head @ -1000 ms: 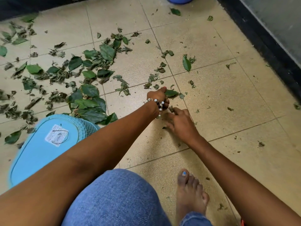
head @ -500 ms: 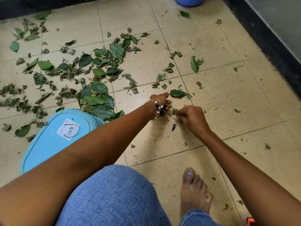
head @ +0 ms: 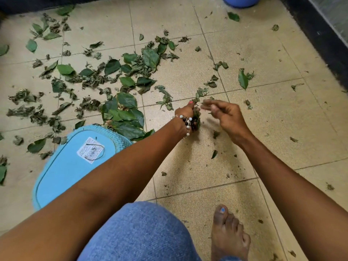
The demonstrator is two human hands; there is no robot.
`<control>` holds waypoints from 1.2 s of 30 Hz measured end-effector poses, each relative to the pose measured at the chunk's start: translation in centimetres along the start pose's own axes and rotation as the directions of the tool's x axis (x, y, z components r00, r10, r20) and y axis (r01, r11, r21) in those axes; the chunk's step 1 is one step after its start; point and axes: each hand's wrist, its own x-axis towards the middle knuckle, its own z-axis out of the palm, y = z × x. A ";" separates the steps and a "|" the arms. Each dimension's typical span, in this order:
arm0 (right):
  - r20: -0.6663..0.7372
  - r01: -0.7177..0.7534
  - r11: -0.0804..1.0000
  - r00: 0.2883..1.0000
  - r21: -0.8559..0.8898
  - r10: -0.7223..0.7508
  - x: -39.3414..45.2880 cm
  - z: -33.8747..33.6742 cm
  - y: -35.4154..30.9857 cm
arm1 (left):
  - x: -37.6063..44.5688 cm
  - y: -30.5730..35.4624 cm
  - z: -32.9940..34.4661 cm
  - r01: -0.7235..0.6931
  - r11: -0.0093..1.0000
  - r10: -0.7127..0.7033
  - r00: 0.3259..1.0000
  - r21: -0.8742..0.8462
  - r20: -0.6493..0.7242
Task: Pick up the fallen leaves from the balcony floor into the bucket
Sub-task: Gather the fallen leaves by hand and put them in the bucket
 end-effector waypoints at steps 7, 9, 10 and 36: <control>0.011 -0.094 0.514 0.980 -0.853 0.197 2.4 -1.7 3.1 | 1.1 0.2 -0.5 0.047 0.995 -0.046 0.999 -0.093 0.016; 0.071 -0.002 0.428 0.986 -0.904 0.154 1.9 -0.9 3.9 | 1.3 0.3 -0.5 0.056 0.994 -0.055 0.998 -0.091 0.013; 0.079 0.046 0.401 0.995 -0.915 0.067 1.6 -0.5 4.3 | 1.4 0.3 -0.5 0.060 0.994 -0.059 0.998 -0.088 0.011; 0.313 0.300 0.431 0.949 -0.851 -0.042 -8.2 -1.9 6.4 | 1.0 -1.8 1.3 0.005 1.000 -0.006 0.999 0.020 0.049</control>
